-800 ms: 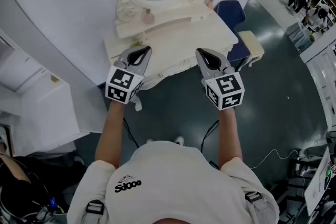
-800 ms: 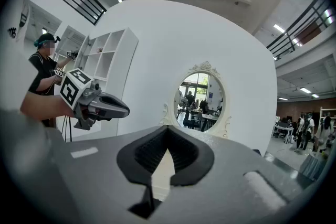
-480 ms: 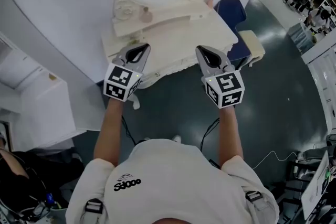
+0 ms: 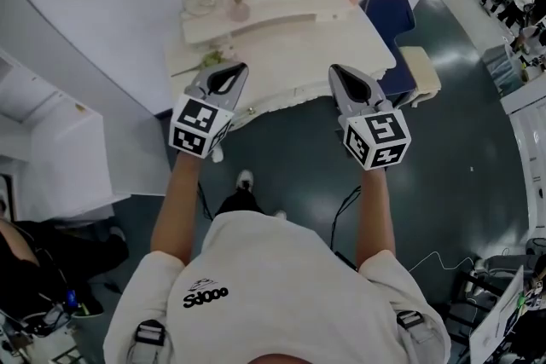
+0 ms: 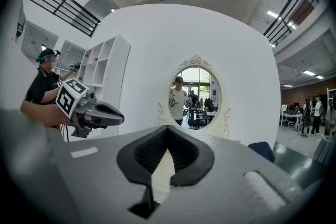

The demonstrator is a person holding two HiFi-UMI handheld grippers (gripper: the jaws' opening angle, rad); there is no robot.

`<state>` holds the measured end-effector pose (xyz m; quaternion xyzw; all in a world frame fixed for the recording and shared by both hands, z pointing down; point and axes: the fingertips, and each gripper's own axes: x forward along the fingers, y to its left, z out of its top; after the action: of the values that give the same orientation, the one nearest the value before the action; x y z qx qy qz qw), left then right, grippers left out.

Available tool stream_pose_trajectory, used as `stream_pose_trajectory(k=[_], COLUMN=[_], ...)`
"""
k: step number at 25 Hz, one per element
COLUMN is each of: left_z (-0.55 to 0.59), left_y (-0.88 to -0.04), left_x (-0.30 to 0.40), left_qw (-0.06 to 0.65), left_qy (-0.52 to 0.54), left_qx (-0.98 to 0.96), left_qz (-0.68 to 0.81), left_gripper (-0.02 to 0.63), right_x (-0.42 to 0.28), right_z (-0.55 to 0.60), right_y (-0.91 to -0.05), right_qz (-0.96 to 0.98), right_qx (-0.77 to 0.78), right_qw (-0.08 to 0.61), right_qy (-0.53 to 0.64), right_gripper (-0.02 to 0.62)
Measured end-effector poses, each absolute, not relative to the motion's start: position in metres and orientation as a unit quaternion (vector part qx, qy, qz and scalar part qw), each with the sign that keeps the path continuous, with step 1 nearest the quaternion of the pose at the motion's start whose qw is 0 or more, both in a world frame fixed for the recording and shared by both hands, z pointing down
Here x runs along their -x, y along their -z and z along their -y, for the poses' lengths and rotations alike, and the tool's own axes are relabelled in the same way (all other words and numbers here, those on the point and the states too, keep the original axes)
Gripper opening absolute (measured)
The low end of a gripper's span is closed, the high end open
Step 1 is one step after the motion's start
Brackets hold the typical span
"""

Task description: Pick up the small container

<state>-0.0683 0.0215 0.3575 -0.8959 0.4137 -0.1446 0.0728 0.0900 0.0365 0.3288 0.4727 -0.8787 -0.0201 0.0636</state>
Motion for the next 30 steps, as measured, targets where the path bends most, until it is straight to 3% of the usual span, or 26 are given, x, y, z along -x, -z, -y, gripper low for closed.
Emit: stream_pose_trajectory(k=[26, 30], left_z=[0.302, 0.328], left_y=[-0.374, -0.384], left_x=[0.076, 0.090], left_qw=[0.034, 0.015], left_qy=[0.140, 0.148], left_qx=[0.915, 0.907], left_qz=[-0.378, -0.394], left_gripper=[0.017, 0.054], right_x=[-0.112, -0.109], right_z=[0.252, 0.270], right_y=[-0.335, -0.339], right_qz=[0.830, 0.829], right_qx=[-0.554, -0.553], right_qw=[0.063, 0.067], right_qy=[-0.028, -0.036], right_gripper=[0.002, 0.003])
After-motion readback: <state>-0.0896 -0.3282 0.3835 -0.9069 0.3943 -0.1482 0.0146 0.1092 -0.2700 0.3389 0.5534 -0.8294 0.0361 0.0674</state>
